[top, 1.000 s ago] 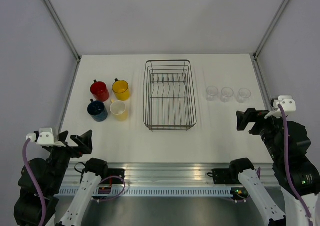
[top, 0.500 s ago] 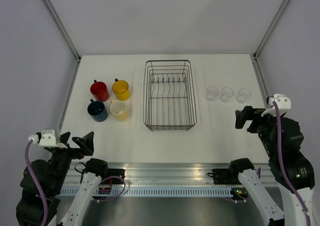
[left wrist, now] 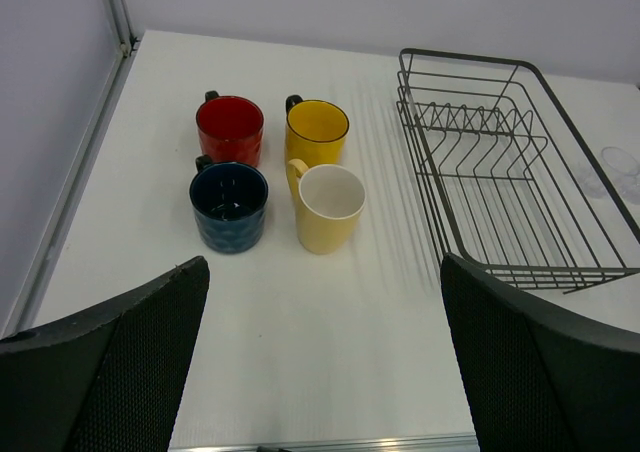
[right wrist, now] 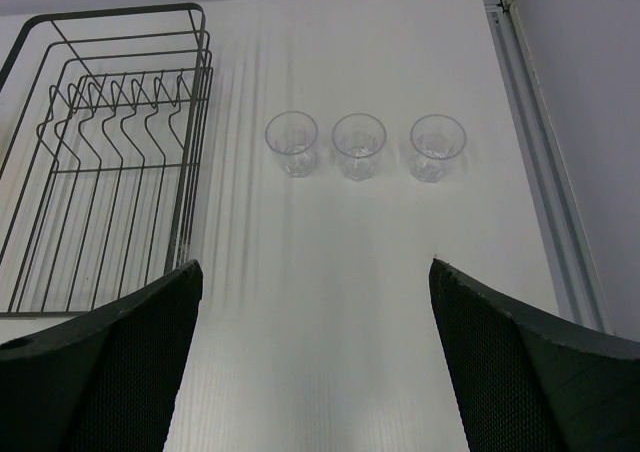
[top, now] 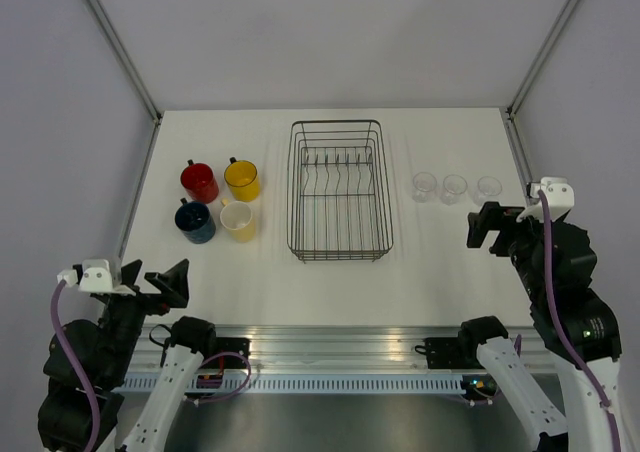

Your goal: Unload the cups from the dish rack

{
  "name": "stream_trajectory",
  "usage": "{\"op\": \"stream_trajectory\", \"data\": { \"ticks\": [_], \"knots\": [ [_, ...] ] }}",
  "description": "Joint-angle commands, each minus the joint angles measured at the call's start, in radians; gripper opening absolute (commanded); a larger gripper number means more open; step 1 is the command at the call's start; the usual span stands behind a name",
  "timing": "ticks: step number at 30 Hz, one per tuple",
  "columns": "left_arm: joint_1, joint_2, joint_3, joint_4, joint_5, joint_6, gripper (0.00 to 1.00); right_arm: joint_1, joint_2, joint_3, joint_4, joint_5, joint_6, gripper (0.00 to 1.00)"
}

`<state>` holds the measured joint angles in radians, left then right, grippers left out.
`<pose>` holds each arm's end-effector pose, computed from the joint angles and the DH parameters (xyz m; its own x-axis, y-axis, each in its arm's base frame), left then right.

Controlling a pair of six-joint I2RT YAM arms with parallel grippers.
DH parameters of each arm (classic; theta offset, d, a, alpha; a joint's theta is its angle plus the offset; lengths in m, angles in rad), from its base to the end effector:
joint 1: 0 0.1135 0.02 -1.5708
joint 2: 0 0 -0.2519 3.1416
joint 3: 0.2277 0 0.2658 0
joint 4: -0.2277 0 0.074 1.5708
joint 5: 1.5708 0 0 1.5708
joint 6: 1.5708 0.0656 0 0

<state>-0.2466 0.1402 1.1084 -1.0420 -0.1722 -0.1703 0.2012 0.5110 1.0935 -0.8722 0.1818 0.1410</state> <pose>0.0087 0.0094 0.3858 -0.0831 -0.1512 -0.9850 0.0616 0.9857 -0.1566 0.1163 0.0116 0.3897 -0.2809 0.0838 -0.9561 0.0128 0.9964 0.0836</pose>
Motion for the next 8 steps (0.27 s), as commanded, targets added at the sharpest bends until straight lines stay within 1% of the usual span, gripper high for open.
{"op": "stream_trajectory", "data": {
  "ticks": [1,8],
  "knots": [
    [-0.003,-0.004,-0.013,0.056,0.0,0.0,1.0,0.004,0.012,-0.001,0.039,0.013,-0.003,0.98],
    [-0.003,-0.002,-0.016,0.066,-0.001,0.002,1.0,0.004,0.026,-0.009,0.042,0.005,-0.012,0.98]
  ]
}}
